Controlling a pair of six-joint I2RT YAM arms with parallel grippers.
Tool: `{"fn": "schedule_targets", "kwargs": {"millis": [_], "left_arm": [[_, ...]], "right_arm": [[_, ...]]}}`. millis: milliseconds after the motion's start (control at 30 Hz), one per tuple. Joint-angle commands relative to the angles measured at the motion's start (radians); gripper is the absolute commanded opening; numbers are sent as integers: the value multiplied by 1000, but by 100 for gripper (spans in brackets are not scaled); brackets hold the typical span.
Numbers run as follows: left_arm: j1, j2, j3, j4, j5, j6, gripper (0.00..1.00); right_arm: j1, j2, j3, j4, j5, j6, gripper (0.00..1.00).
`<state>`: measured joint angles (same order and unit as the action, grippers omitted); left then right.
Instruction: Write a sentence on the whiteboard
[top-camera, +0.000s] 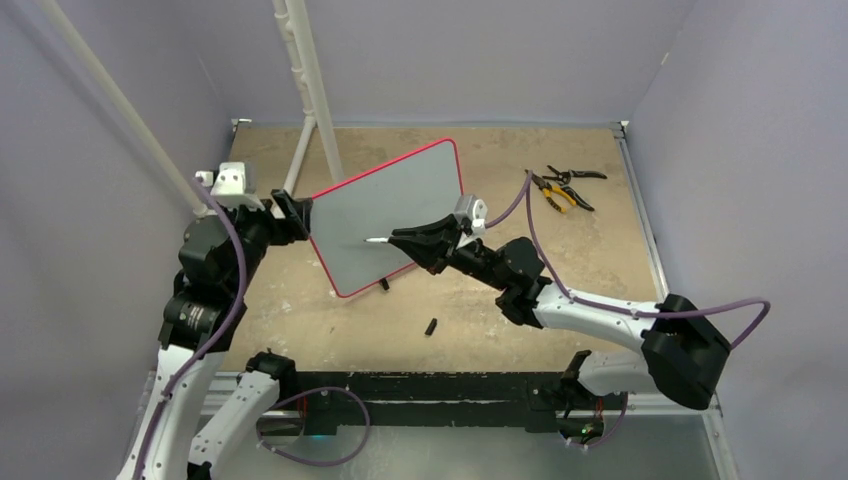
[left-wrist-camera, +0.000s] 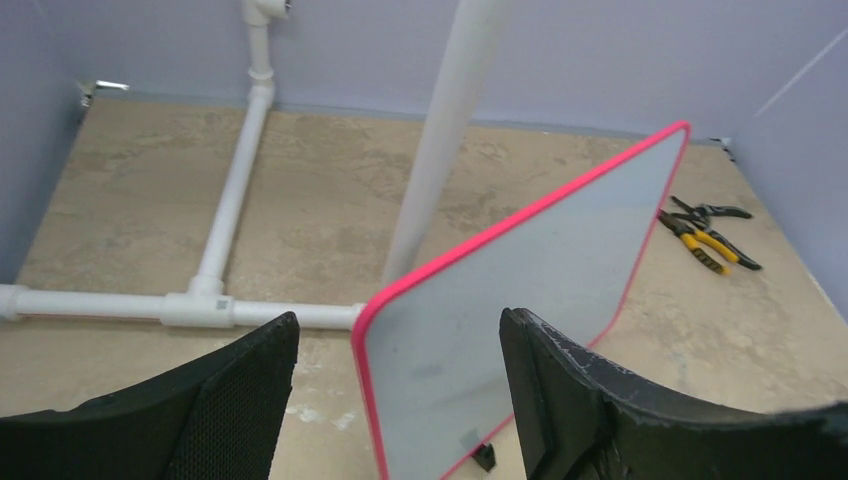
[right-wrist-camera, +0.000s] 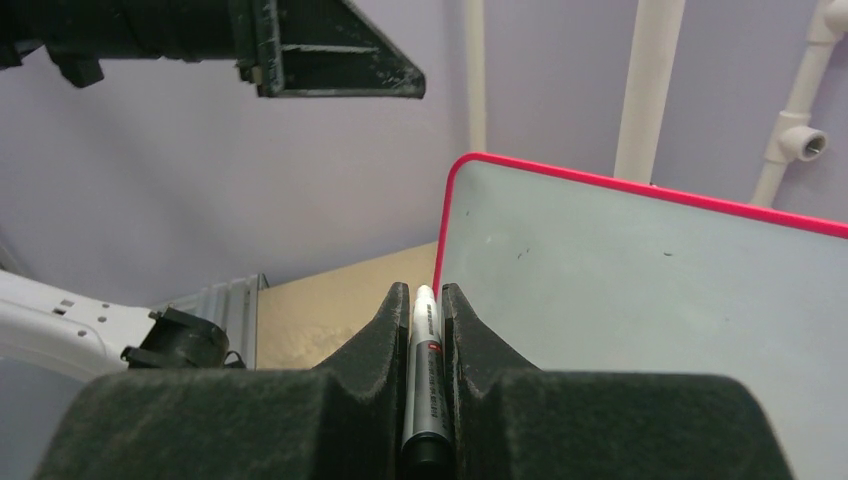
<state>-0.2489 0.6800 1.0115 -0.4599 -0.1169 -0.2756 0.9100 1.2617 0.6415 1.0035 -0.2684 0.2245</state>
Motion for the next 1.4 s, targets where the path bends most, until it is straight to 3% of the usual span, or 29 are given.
{"fn": "schedule_targets", "kwargs": {"millis": [0,267,667,867,1033,1367], "left_arm": [[5,-46,-67,-22,147,-92,73],[5,-4,-127,62,199,-11,66],[5,-86,-190,56,27,61,62],[5,-61,-220,101,68,89,61],[5,-63,-247,168,82,98,50],[5,-56,-276,202,96,106,41]], "right_arm": [[22,54,76,119,56,21,0],[42,171,159,146,102,53,0],[74,282,259,95,137,31,0],[81,321,277,103,156,32,0],[87,337,274,136,200,33,0],[95,392,310,170,223,23,0]]}}
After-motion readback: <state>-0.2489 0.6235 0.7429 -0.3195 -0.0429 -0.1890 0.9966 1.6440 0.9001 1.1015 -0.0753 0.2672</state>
